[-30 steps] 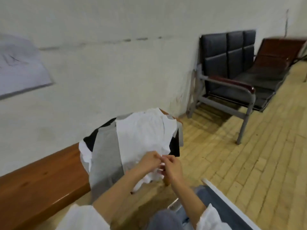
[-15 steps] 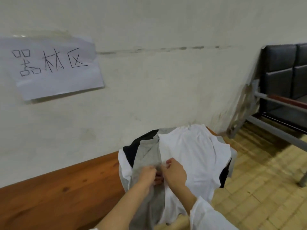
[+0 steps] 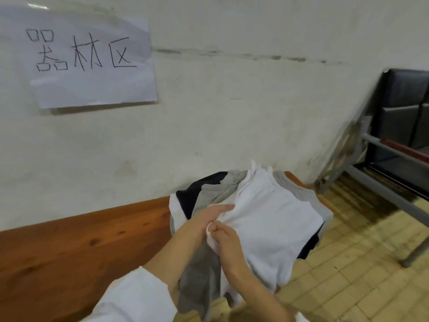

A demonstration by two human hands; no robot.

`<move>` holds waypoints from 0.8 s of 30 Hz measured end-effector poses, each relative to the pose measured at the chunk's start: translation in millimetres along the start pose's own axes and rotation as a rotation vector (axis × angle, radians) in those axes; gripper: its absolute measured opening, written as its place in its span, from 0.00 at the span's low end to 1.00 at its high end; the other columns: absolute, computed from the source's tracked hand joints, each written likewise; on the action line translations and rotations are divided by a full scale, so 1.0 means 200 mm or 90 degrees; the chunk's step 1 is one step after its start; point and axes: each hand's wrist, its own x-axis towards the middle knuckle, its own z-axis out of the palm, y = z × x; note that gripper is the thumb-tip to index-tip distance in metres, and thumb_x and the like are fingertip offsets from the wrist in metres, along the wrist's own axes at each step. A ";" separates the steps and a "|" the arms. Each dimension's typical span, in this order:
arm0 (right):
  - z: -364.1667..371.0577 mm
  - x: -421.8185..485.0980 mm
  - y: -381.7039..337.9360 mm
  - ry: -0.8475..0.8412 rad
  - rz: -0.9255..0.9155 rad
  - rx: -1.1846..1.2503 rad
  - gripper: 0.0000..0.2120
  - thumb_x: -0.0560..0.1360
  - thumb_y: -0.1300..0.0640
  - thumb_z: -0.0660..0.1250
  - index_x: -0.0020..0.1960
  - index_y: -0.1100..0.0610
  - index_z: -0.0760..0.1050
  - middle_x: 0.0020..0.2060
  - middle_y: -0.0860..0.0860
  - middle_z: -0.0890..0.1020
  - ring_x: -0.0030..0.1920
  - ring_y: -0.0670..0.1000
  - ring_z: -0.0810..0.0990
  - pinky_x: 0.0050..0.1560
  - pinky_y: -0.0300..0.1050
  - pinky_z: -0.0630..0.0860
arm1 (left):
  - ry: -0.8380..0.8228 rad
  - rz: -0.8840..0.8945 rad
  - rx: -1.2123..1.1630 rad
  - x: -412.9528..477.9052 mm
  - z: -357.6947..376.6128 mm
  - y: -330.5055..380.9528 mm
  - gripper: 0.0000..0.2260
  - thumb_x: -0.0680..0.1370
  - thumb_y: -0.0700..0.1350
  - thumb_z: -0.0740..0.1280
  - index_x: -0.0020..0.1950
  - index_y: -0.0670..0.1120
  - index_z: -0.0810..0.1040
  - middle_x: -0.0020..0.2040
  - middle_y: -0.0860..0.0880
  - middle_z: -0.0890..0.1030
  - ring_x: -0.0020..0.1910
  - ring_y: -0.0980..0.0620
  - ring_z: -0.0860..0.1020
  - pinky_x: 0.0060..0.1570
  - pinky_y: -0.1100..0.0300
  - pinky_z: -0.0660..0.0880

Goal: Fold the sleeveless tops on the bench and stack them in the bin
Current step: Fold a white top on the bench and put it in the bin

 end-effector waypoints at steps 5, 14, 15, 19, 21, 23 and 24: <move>0.02 -0.01 -0.01 0.024 -0.097 -0.228 0.10 0.77 0.59 0.60 0.42 0.61 0.78 0.37 0.52 0.79 0.38 0.47 0.75 0.43 0.41 0.73 | 0.066 -0.006 -0.125 -0.12 -0.23 -0.02 0.15 0.79 0.46 0.65 0.58 0.36 0.74 0.52 0.40 0.79 0.49 0.44 0.78 0.52 0.53 0.74; 0.20 0.17 0.02 0.115 -0.173 -0.560 0.08 0.77 0.58 0.61 0.54 0.59 0.75 0.52 0.53 0.76 0.53 0.55 0.76 0.54 0.47 0.72 | 0.050 0.012 -0.267 -0.39 -0.90 -0.15 0.07 0.79 0.41 0.65 0.46 0.38 0.76 0.43 0.41 0.81 0.45 0.42 0.78 0.47 0.50 0.74; 0.29 0.18 0.05 0.043 -0.149 -0.631 0.13 0.76 0.56 0.61 0.59 0.58 0.73 0.57 0.55 0.75 0.59 0.56 0.74 0.58 0.47 0.70 | 0.057 0.020 -0.273 -0.41 -1.00 -0.17 0.06 0.80 0.40 0.64 0.46 0.38 0.75 0.44 0.41 0.80 0.46 0.42 0.78 0.47 0.50 0.74; 0.69 0.11 0.14 -0.096 -0.132 -0.820 0.29 0.78 0.44 0.57 0.75 0.52 0.56 0.75 0.53 0.57 0.75 0.55 0.53 0.74 0.53 0.50 | 0.078 0.039 -0.285 -0.50 -1.35 -0.22 0.07 0.79 0.40 0.64 0.54 0.38 0.75 0.49 0.40 0.81 0.50 0.41 0.78 0.50 0.48 0.74; 0.93 0.05 0.15 -0.149 -0.153 -0.823 0.30 0.78 0.42 0.56 0.76 0.48 0.51 0.77 0.51 0.49 0.77 0.55 0.45 0.75 0.56 0.43 | 0.101 0.047 -0.283 -0.58 -1.59 -0.26 0.06 0.79 0.39 0.64 0.54 0.38 0.75 0.50 0.39 0.81 0.52 0.40 0.78 0.49 0.48 0.74; 1.15 0.00 0.14 -0.172 -0.146 -0.802 0.32 0.77 0.39 0.56 0.76 0.46 0.50 0.77 0.50 0.46 0.77 0.55 0.43 0.74 0.59 0.41 | 0.130 0.056 -0.274 -0.68 -1.83 -0.29 0.08 0.79 0.39 0.64 0.57 0.38 0.75 0.54 0.37 0.80 0.55 0.39 0.78 0.49 0.46 0.75; 1.26 -0.02 0.13 -0.188 -0.144 -0.800 0.33 0.76 0.37 0.56 0.77 0.45 0.49 0.78 0.49 0.44 0.77 0.55 0.41 0.73 0.60 0.40 | 0.164 0.061 -0.263 -0.74 -1.95 -0.31 0.09 0.79 0.39 0.63 0.58 0.39 0.75 0.56 0.37 0.80 0.55 0.38 0.78 0.50 0.45 0.75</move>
